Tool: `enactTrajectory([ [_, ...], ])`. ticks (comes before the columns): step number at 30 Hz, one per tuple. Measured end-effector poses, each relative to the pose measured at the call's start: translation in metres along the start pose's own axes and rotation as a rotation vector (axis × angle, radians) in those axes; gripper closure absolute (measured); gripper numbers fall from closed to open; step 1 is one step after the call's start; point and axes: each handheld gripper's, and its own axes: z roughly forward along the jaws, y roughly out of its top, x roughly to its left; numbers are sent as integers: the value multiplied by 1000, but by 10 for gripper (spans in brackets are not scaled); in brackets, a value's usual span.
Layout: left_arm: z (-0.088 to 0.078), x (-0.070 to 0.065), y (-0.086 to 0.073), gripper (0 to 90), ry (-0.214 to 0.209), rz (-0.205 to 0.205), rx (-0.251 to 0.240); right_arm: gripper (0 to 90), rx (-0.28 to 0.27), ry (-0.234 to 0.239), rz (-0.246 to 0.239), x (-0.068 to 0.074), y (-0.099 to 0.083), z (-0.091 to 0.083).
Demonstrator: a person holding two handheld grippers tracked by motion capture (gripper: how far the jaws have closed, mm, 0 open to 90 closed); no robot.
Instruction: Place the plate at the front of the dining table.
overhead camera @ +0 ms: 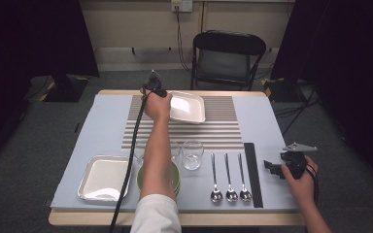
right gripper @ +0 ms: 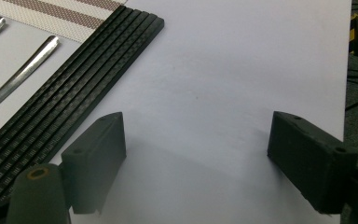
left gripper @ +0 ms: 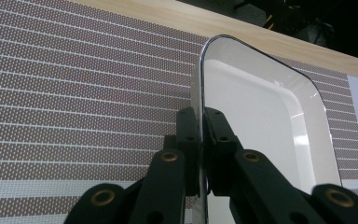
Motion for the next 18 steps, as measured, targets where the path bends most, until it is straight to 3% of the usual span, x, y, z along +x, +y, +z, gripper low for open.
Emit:
enactTrajectory([
  [18,5,-3,-2,859,-1,8,9,182,0,0,-1,0,0,0],
])
